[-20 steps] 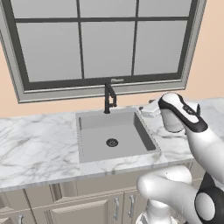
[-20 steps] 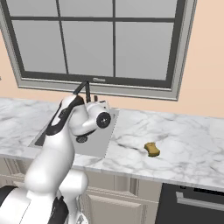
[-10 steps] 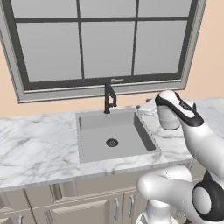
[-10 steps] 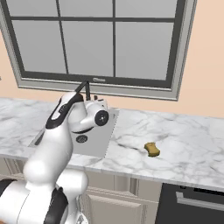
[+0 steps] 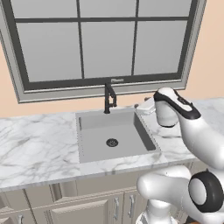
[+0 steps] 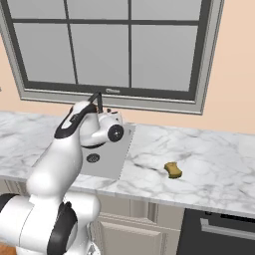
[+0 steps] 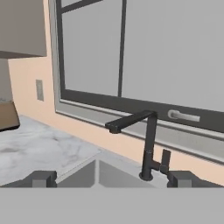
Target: Soak the sponge with water for a few seconds and then drop it inside the sink.
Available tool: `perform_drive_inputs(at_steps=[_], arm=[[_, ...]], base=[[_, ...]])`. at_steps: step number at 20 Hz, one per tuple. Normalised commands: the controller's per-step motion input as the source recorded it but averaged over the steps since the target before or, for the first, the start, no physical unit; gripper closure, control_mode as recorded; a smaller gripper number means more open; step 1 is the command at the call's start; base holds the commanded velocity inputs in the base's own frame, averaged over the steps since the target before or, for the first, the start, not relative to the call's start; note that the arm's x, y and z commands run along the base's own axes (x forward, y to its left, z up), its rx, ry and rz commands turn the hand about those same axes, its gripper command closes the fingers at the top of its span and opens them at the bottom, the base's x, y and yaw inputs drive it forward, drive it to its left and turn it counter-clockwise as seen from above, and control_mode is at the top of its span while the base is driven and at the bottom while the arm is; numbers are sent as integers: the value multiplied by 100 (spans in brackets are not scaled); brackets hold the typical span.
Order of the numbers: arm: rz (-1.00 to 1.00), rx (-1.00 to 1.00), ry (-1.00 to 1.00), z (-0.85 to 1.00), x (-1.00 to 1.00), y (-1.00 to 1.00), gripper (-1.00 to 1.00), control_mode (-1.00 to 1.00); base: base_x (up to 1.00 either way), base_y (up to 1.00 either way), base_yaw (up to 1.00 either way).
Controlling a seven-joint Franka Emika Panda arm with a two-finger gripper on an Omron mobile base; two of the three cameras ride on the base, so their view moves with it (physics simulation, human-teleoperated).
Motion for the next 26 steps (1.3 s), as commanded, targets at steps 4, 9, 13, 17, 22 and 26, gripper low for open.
perform_drive_inputs(at_steps=[4,9,13,17,22,26], arm=[[0,1,-1,-9,8,0,-100,-100],[0,0,0,-12,3,2,-100,-100],[0,0,0,0,8,4,-100,-100],[0,0,0,-4,10,13,-100,-100],[0,0,0,-13,14,16,-100,-100],[0,0,0,-17,17,5,-100,-100]], base=[[0,0,0],[0,0,0],[0,0,0],[0,0,0],[0,0,0],[0,0,0]])
